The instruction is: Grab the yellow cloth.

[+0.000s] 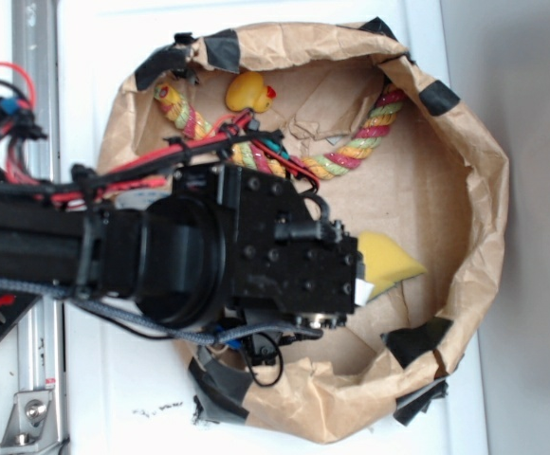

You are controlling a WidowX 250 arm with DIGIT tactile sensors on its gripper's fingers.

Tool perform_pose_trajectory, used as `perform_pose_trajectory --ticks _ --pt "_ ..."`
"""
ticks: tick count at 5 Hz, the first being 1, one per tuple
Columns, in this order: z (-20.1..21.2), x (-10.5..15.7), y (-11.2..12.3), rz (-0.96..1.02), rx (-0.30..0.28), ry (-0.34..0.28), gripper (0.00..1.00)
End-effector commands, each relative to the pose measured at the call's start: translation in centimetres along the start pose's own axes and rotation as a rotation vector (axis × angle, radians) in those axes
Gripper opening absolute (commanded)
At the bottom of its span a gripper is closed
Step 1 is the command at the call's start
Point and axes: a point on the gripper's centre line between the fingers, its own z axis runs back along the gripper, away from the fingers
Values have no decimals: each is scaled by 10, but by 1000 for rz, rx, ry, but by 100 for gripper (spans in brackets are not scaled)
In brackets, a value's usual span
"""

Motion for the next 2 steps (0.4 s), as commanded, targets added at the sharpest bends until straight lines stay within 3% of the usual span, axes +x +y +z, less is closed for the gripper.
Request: perform_pose_trajectory --ticks 1,2 --pt "0 -19 -15 -45 -1 -17 0" --pt "20 -19 -4 -51 -6 -66 0"
